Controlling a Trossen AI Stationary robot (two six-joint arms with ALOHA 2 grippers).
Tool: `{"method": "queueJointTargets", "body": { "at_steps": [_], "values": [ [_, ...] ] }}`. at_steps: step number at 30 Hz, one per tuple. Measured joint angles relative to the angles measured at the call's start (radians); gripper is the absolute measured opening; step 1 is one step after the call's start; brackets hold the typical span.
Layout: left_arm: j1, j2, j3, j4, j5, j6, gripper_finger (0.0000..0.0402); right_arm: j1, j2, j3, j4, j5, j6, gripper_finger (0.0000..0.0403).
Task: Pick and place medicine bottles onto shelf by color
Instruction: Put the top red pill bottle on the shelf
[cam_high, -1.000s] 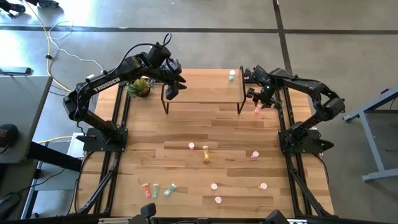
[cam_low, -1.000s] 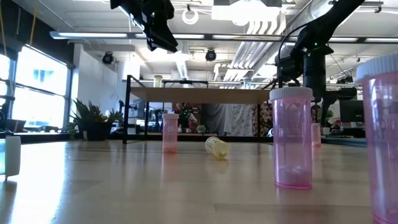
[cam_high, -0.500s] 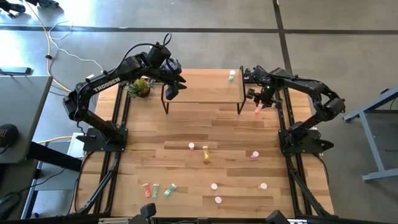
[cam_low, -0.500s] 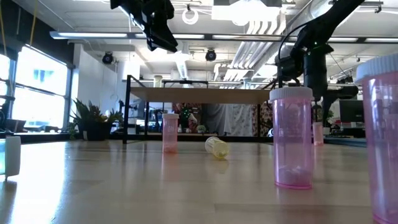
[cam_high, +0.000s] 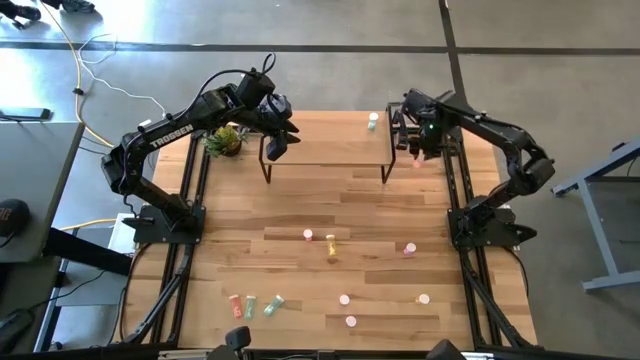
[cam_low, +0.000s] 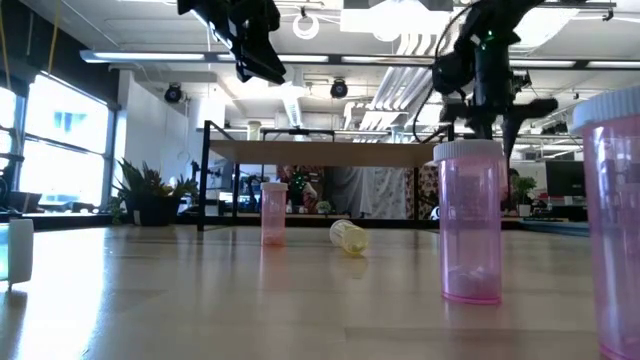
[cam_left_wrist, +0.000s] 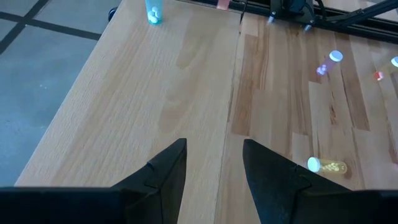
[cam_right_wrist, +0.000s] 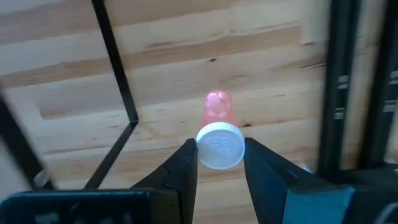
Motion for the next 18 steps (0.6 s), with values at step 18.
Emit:
{"method": "queueJointTargets", "body": {
  "at_steps": [18],
  "values": [
    [0.000,0.000,0.000,0.000,0.000,-0.001,0.0149,0.001,0.000,0.518,-0.119,0.113,-0.144,0.0103]
  ]
}}
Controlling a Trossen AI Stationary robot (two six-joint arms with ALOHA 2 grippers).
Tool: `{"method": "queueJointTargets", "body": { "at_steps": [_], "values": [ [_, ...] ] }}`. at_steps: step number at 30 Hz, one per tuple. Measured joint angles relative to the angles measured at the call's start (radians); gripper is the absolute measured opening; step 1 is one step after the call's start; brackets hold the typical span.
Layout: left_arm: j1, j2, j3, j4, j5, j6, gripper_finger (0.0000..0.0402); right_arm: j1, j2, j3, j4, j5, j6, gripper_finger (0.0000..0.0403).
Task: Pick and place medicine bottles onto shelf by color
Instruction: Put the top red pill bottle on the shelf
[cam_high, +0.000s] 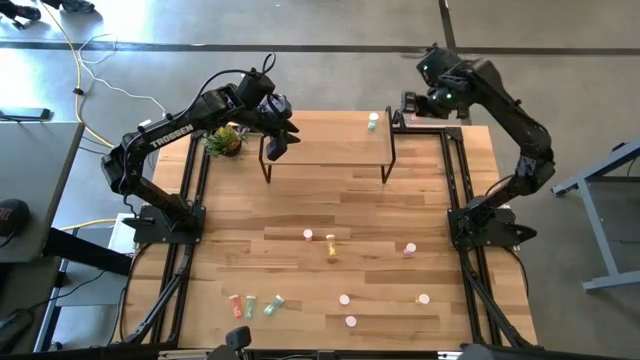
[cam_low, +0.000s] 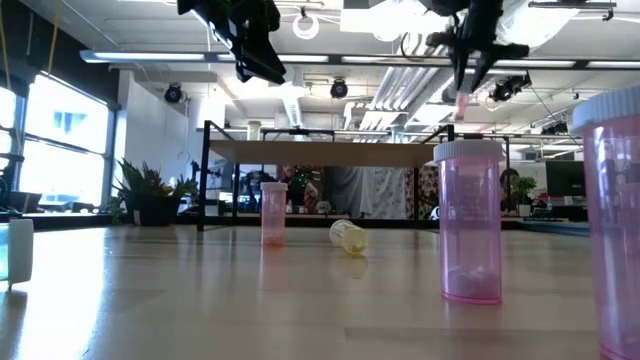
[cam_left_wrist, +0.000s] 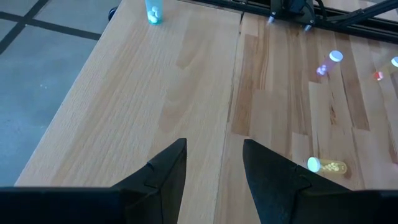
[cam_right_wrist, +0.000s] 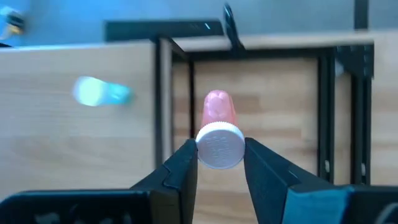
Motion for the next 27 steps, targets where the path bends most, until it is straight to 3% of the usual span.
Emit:
{"method": "queueJointTargets", "body": {
  "at_steps": [11,27],
  "values": [
    [0.000,0.000,0.000,0.000,0.000,-0.011,0.0149,0.022,0.000,0.222,0.109,0.022,-0.097,0.0103],
    [0.000,0.000,0.000,0.000,0.000,-0.008,0.0149,0.138,0.048,0.241,0.364,-0.054,-0.160,0.0103]
  ]
}}
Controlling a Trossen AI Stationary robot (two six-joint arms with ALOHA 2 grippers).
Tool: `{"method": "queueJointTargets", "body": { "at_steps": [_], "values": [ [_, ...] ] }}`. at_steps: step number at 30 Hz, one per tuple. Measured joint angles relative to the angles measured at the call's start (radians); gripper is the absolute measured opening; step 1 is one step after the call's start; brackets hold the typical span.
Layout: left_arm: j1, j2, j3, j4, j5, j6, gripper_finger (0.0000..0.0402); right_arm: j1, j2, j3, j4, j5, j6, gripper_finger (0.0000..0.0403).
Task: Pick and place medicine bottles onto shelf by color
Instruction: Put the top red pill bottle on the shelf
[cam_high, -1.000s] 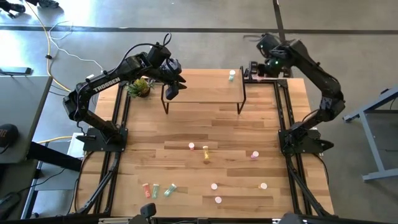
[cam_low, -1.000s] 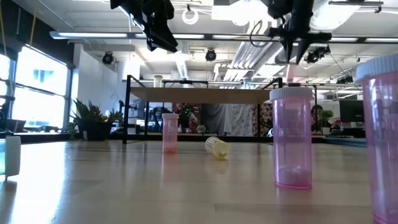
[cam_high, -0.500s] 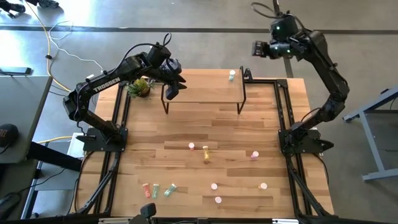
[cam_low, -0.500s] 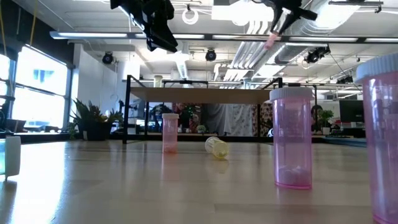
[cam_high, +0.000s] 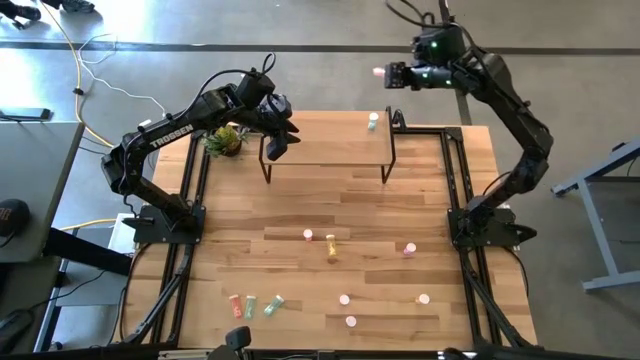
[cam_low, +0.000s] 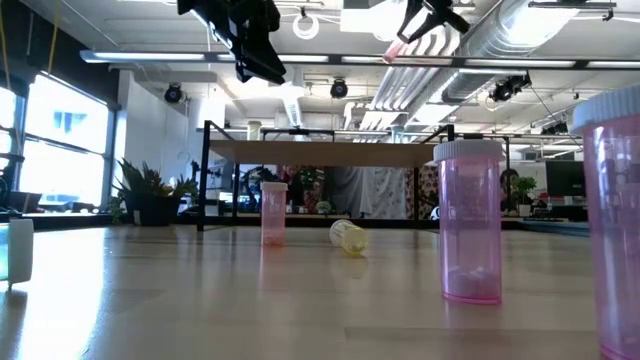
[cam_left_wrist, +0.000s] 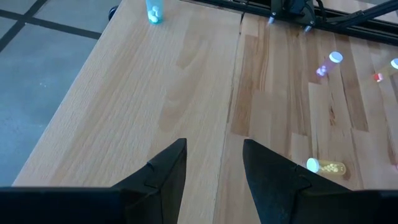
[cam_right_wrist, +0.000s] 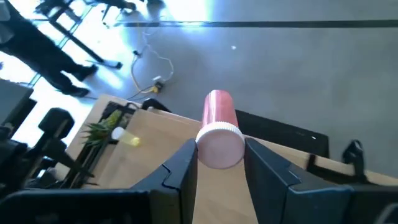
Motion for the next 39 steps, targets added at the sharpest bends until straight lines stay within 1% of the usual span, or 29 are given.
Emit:
{"method": "queueJointTargets", "body": {
  "at_steps": [5,12,22,24,31,34,36,39],
  "values": [
    [0.000,0.000,0.000,0.000,0.000,0.001,0.0149,0.004,0.026,0.000,0.029,-0.027,-0.017,0.0103],
    [0.000,0.000,0.000,0.000,0.000,0.001,0.0149,0.024,0.056,0.000,0.124,-0.113,-0.047,0.0103],
    [0.000,0.000,0.000,0.000,0.000,0.001,0.0149,0.067,0.060,0.000,0.179,-0.113,-0.114,0.0103],
    [0.000,0.000,0.000,0.000,0.000,0.000,0.0149,0.083,0.068,0.000,0.168,-0.113,-0.121,0.0103],
    [0.000,0.000,0.000,0.000,0.000,-0.002,0.0149,0.127,0.103,0.000,0.028,-0.112,-0.122,0.0103],
    [0.000,0.000,0.000,0.000,0.000,-0.002,0.0149,0.144,0.107,0.002,0.034,-0.122,-0.129,0.0103],
    [0.000,0.000,0.000,0.000,0.000,-0.002,0.0149,0.146,0.110,0.029,0.039,-0.146,-0.130,0.0103],
    [0.000,0.000,0.000,0.000,0.000,-0.001,0.0149,0.149,0.127,0.100,0.038,-0.148,-0.148,0.0103]
  ]
}}
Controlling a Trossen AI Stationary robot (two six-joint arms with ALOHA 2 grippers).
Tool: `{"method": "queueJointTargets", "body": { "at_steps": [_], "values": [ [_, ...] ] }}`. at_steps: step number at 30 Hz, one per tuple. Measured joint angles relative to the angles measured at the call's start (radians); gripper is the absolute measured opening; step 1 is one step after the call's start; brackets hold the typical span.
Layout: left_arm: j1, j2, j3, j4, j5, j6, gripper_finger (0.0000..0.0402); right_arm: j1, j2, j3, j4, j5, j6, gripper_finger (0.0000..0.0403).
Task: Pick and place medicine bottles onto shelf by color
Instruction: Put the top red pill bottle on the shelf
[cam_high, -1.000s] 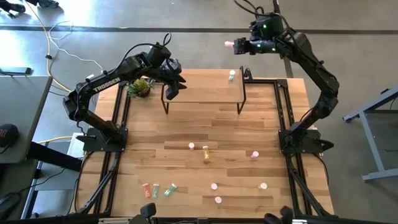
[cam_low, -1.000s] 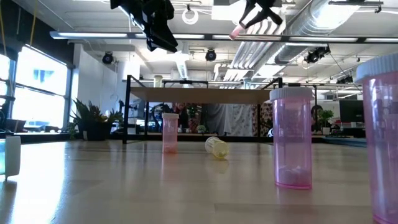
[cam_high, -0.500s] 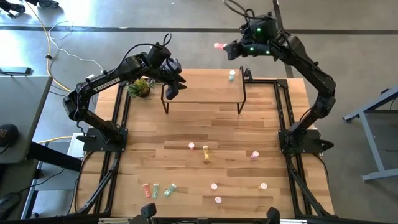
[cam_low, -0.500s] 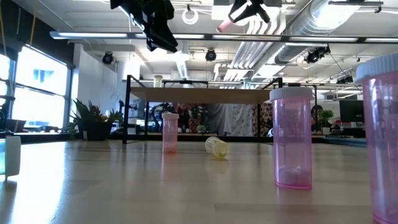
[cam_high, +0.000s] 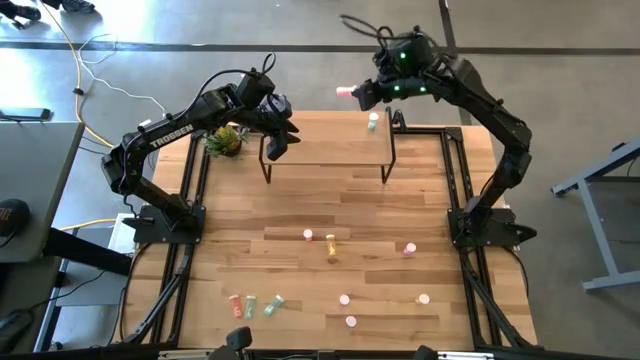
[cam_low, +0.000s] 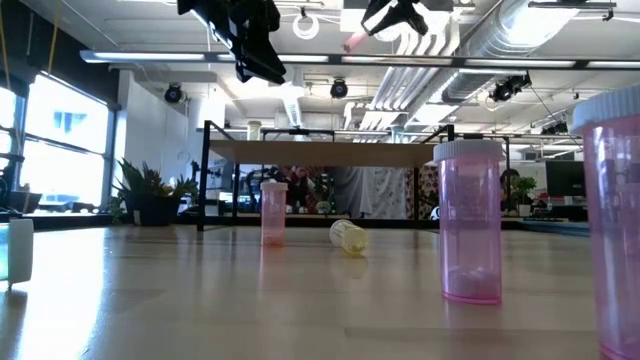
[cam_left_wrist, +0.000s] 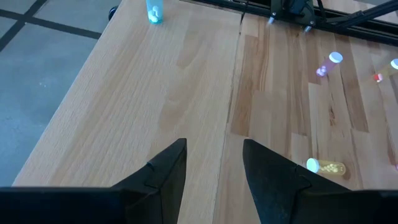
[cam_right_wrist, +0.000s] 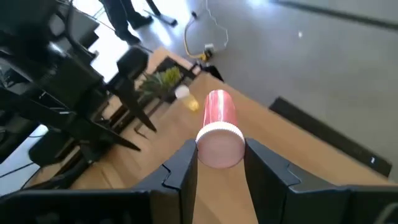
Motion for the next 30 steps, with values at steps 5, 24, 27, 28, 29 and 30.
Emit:
{"method": "queueJointTargets", "body": {
  "at_steps": [5,24,27,28,29,30],
  "values": [
    [0.000,0.000,0.000,0.000,0.000,-0.001,0.0149,0.000,0.072,0.156,-0.081,0.004,-0.052,0.0103],
    [-0.002,0.000,0.000,0.000,0.001,0.001,0.0151,-0.026,0.199,0.145,-0.320,0.040,-0.139,0.0103],
    [-0.007,0.000,0.000,0.002,0.002,0.002,0.0161,-0.015,0.217,0.145,-0.332,0.040,-0.159,0.0103],
    [-0.007,0.000,0.000,0.002,0.003,0.002,0.0167,-0.009,0.222,0.145,-0.332,0.039,-0.166,0.0103],
    [-0.009,0.000,0.000,0.003,0.003,0.002,0.0174,-0.001,0.226,0.145,-0.332,0.036,-0.174,0.0103],
    [-0.013,0.000,0.000,0.003,0.002,0.002,0.0181,0.008,0.230,0.145,-0.331,0.029,-0.185,0.0103]
  ]
}}
